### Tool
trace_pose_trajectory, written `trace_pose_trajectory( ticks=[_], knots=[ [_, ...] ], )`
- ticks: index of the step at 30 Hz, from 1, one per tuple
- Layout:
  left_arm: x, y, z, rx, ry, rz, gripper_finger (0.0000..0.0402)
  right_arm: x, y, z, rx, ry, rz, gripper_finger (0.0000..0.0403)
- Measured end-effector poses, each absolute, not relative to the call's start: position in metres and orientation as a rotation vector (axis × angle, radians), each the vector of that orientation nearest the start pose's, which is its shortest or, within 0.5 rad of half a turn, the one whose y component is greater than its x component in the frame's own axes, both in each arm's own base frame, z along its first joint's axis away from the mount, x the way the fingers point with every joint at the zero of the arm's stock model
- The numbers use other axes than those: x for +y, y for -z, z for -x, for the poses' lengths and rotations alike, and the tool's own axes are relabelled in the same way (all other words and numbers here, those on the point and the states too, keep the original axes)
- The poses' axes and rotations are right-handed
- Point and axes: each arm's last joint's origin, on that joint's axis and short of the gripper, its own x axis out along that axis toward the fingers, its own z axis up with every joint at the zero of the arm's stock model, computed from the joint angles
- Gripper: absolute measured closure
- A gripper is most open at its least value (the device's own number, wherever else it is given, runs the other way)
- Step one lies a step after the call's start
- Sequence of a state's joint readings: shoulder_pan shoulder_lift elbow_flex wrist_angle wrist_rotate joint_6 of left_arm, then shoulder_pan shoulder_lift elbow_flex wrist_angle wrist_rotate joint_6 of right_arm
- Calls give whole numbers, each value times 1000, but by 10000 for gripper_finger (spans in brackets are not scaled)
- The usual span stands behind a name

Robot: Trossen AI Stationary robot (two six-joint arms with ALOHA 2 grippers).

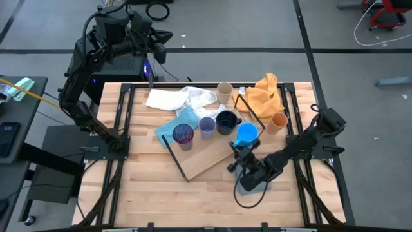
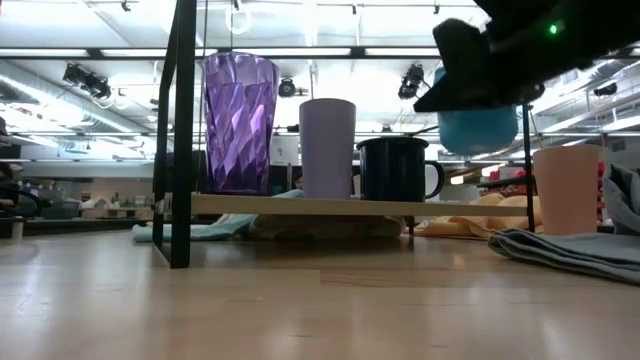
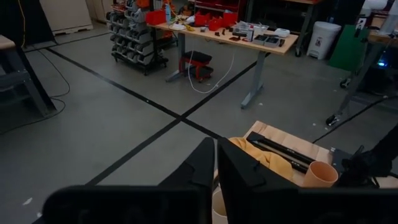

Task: Stack small to large cups/mugs on shelf
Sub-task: Put the blue mug on the shelf

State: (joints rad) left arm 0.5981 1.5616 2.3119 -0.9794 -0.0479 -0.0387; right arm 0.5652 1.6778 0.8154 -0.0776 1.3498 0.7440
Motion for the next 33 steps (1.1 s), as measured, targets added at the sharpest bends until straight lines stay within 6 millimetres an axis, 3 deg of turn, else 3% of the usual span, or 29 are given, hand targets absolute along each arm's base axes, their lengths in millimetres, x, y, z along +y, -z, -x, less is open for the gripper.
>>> trace_pose_trajectory(
  ticks=[10,33],
  knots=[
    [142,-556,-206,221,-646,96,374,138,-128,-270,268,851,24,396],
    [142,-556,-206,228,-644,76,378,126,-120,-273,329,848,-12,396]
  ],
)
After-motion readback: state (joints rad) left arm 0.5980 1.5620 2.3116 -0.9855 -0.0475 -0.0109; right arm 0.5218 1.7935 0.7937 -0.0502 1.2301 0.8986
